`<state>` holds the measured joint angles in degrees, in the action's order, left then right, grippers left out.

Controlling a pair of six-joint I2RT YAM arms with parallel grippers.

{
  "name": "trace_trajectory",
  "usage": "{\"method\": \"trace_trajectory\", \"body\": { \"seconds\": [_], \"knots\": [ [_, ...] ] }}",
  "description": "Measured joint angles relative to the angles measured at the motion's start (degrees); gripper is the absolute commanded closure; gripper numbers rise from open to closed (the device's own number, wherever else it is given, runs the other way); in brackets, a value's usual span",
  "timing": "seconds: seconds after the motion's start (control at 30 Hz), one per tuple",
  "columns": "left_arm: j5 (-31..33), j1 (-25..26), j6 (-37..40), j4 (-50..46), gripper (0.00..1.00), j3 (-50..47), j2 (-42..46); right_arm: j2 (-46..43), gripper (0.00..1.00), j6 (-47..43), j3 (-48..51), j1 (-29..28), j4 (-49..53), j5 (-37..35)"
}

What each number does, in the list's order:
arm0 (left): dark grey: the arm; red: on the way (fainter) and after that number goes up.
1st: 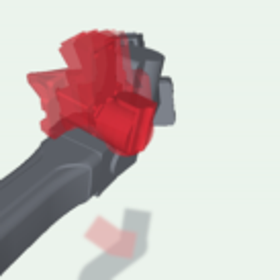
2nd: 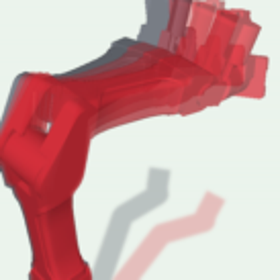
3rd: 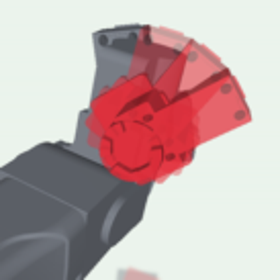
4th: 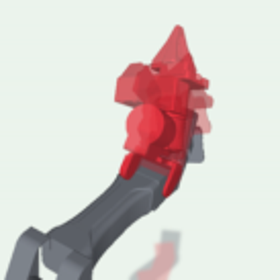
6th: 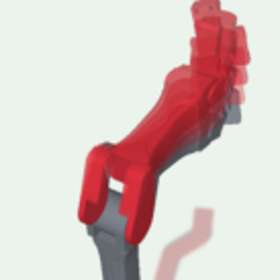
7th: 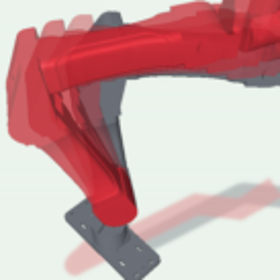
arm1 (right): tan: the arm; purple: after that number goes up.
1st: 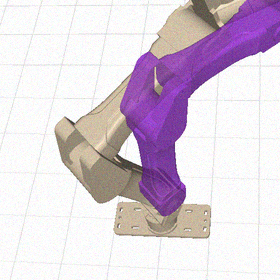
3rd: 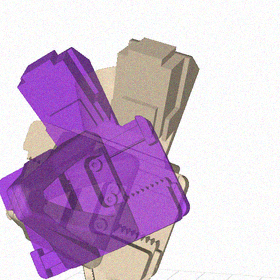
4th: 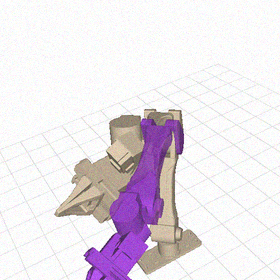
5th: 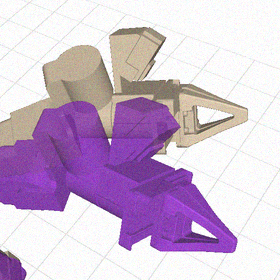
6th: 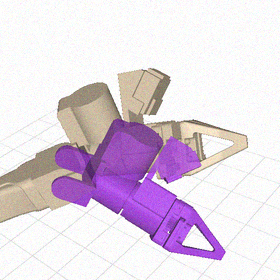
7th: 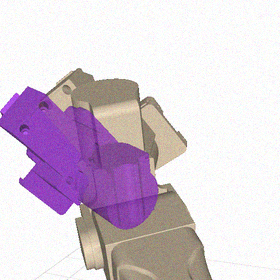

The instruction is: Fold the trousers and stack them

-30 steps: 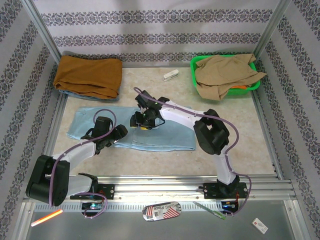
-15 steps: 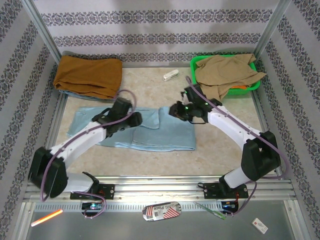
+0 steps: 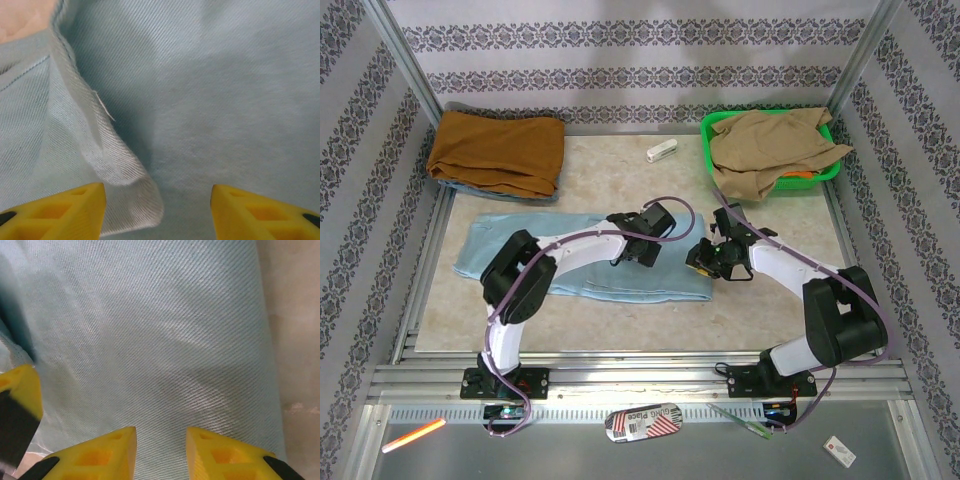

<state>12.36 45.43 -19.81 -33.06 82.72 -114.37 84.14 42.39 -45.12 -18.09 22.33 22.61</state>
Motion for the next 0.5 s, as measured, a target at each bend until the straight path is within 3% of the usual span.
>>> {"method": "trace_trajectory", "body": {
  "seconds": [0.1, 0.27, 0.5],
  "knots": [
    [3.39, 0.0, -0.24, -2.16, 0.67, 0.52, -1.6, 0.0, 0.68, -0.59, 0.37, -0.02, -0.52, 0.46],
    [8.04, 0.0, -0.83, -4.28, 1.0, 1.07, -1.86, -0.02, 0.68, -0.81, 0.52, 0.0, -1.18, 0.85],
    [11.52, -0.35, -0.07, -5.57, 1.0, 1.49, -1.27, -1.07, 0.68, -0.81, 0.66, 0.0, -1.55, 0.87]
  ]
}}
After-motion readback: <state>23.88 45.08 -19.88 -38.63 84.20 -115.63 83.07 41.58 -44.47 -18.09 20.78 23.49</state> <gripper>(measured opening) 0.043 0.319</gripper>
